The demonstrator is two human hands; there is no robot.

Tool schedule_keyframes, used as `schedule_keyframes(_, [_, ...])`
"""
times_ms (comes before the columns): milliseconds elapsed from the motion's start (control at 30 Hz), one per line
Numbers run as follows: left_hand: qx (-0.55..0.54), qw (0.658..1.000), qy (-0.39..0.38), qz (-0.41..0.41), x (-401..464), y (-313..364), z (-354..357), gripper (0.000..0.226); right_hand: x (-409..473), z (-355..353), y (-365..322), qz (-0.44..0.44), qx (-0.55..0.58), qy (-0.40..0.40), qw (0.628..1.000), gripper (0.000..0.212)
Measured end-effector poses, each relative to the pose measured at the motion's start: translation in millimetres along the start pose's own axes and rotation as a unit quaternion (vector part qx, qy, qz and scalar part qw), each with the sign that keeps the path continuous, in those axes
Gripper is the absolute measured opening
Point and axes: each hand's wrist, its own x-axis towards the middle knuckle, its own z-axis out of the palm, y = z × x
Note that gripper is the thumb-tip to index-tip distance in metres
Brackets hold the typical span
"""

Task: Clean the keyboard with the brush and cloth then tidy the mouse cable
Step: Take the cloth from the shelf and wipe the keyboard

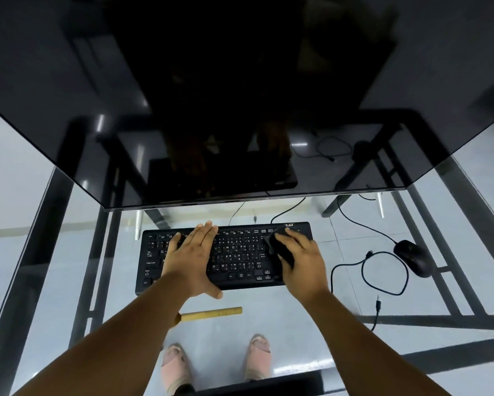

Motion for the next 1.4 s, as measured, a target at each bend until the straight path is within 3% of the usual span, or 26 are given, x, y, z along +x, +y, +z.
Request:
schedule_keyframes(200, [-0.018, 0.999, 0.017, -0.036, -9.1, -6.6, 6.4, 0.145, -15.4, -3.4, -14.2, -0.16, -0.023, -0.171, 0.972, 0.068])
schedule_keyframes(400, [-0.023, 0.995, 0.029, -0.092, -31.1, -54.1, 3.1, 0.147, -23.1, -21.3, 13.0, -0.165, -0.072, -0.143, 0.973, 0.068])
schedule_keyframes(533, [-0.012, 0.993, 0.014, -0.119, -43.7, -92.5, 2.6, 0.141, -28.0, -4.4, -11.9, -0.231, -0.085, -0.159, 0.956, 0.069])
schedule_keyframes(700, [-0.03, 0.995, 0.011, -0.093, -53.1, -112.7, 11.0, 0.127, -15.4, 30.0, -75.1, -0.293, -0.107, -0.216, 0.925, 0.069])
schedule_keyframes(900, [-0.038, 0.998, 0.018, -0.052, -62.4, -134.9, 16.5, 0.113, -5.6, 56.6, -126.9, -0.338, -0.128, -0.229, 0.904, 0.061])
schedule_keyframes(1100, [-0.051, 0.998, 0.022, -0.029, -67.7, -145.1, 26.0, 0.097, -11.7, 33.8, -87.2, -0.302, -0.143, -0.221, 0.916, 0.07])
schedule_keyframes(1400, [-0.102, 0.995, 0.01, -0.014, -75.1, -154.3, 46.6, 0.079, -9.5, 79.9, -153.9, -0.303, -0.119, -0.218, 0.92, 0.057])
